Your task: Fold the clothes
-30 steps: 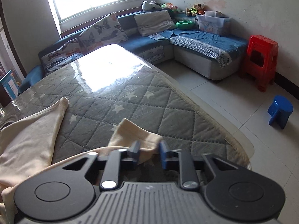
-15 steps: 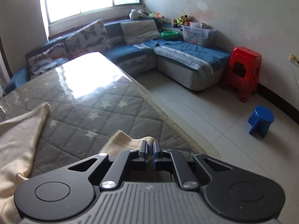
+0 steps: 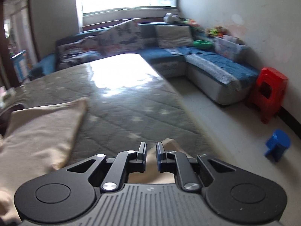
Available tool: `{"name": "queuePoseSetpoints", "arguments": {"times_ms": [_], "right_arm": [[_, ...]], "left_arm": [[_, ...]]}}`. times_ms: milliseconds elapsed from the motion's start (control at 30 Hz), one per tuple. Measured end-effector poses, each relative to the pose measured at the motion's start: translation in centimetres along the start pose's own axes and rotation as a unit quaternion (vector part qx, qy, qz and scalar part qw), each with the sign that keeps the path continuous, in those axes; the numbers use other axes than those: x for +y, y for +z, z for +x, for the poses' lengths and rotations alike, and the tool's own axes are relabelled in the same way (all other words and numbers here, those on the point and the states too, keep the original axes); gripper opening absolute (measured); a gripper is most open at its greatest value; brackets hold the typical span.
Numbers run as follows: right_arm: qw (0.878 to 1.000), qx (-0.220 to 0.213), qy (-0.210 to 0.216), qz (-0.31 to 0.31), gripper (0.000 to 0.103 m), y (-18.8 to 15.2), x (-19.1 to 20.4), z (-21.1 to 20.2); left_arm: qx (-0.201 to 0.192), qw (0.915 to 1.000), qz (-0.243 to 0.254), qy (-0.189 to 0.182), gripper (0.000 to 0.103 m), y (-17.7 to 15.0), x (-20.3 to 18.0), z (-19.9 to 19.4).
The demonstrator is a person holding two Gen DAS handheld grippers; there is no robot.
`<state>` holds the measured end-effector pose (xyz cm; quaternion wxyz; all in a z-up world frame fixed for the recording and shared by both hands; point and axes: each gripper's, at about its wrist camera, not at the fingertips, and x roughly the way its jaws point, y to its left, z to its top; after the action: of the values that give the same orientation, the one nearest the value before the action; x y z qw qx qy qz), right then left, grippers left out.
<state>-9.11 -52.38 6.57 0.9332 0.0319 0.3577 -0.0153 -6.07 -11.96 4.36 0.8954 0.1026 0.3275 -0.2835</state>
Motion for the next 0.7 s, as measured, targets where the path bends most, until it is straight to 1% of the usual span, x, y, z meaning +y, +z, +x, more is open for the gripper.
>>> {"name": "queuePoseSetpoints", "arguments": {"times_ms": [67,100,167,233,300,433,467,500,567,600,633,700], "right_arm": [[0.999,0.005,0.036,-0.019,0.011,0.6,2.0,0.5],[0.998,0.009,0.050,-0.030,0.011,0.8,3.1,0.8],[0.996,0.016,0.076,-0.053,0.011,1.1,5.2,1.6],[0.992,0.026,0.100,-0.073,0.011,1.2,7.2,2.3],[0.988,0.039,0.119,-0.090,0.011,1.2,9.0,3.3],[0.982,0.067,0.129,-0.118,0.011,0.6,11.5,5.8],[0.981,0.074,0.130,-0.121,0.011,0.4,11.8,6.4],[0.980,0.082,0.131,-0.122,0.011,0.4,12.0,6.8],[0.980,0.084,0.132,-0.124,0.011,0.6,12.4,7.5],[0.980,0.085,0.132,-0.125,0.011,0.9,12.4,7.7],[0.980,0.085,0.131,-0.125,0.011,1.2,12.4,8.0],[0.981,0.082,0.130,-0.121,0.011,2.0,12.5,8.6]], "left_arm": [[0.018,0.9997,-0.010,-0.009,0.008,-0.4,-0.1,1.5],[0.022,0.9996,-0.007,-0.014,0.008,-0.7,-0.4,1.7],[0.030,0.9993,-0.001,-0.023,0.007,-1.3,-1.0,2.1],[0.029,0.9991,0.000,-0.030,0.007,-1.4,-1.1,1.9],[0.035,0.9982,-0.012,-0.047,0.007,-1.3,-0.7,1.6],[0.041,0.9979,-0.014,-0.049,0.008,-0.8,-0.1,1.1],[0.040,0.9981,-0.020,-0.043,0.009,-0.4,0.4,1.0],[0.039,0.9982,-0.027,-0.036,0.013,0.0,1.0,0.9],[0.036,0.9984,-0.041,-0.016,0.015,0.9,2.3,0.7],[0.033,0.9982,-0.049,-0.001,0.020,1.5,3.0,0.6],[0.031,0.9977,-0.059,0.016,0.028,2.1,3.9,0.7],[0.033,0.9944,-0.085,0.055,0.037,3.4,5.8,1.2]]}}
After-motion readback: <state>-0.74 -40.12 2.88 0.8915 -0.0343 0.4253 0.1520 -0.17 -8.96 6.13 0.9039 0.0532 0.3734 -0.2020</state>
